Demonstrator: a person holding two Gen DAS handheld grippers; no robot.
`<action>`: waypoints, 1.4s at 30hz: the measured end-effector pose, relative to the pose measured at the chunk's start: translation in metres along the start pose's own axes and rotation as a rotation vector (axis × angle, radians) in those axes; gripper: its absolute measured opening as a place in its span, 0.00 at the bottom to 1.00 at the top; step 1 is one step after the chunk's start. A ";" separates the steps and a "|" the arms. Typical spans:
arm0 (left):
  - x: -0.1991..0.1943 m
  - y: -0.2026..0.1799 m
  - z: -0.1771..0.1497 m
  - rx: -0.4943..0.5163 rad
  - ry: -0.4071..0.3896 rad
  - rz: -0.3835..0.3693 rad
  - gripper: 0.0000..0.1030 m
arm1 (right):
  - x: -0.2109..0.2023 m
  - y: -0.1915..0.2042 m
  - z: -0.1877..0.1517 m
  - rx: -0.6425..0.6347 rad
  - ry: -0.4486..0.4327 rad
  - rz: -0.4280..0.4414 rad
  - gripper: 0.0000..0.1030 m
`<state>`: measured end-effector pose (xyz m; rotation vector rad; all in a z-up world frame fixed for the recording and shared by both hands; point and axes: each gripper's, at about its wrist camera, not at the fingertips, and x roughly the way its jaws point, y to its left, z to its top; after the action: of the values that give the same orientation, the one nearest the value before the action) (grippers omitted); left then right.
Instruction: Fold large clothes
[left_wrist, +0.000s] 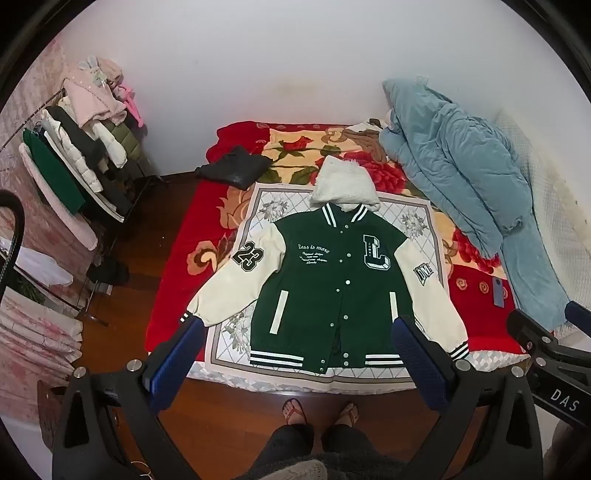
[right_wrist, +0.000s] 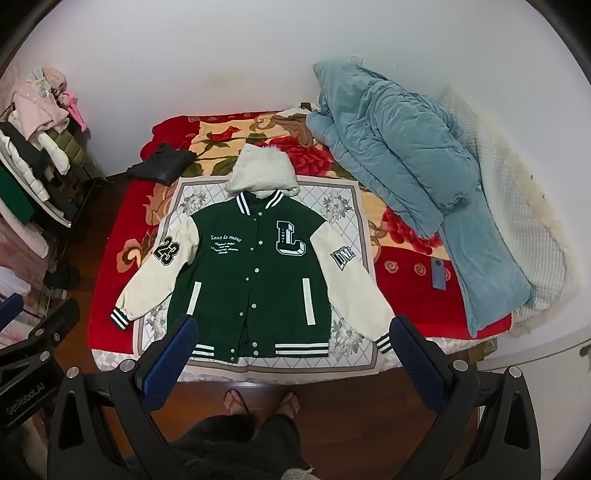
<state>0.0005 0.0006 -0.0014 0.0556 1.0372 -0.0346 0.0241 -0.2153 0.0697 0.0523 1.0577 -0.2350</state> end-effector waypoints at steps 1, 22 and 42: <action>0.000 0.000 0.000 0.000 -0.002 0.000 1.00 | 0.000 -0.001 0.000 0.001 0.000 0.001 1.00; 0.001 -0.017 0.021 -0.001 -0.004 -0.001 1.00 | -0.002 -0.003 0.001 0.001 -0.005 0.001 1.00; -0.005 -0.028 0.019 -0.002 -0.013 -0.008 1.00 | -0.009 0.000 0.001 0.000 -0.013 0.002 1.00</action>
<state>0.0129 -0.0285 0.0116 0.0488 1.0247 -0.0413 0.0213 -0.2145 0.0778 0.0521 1.0442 -0.2331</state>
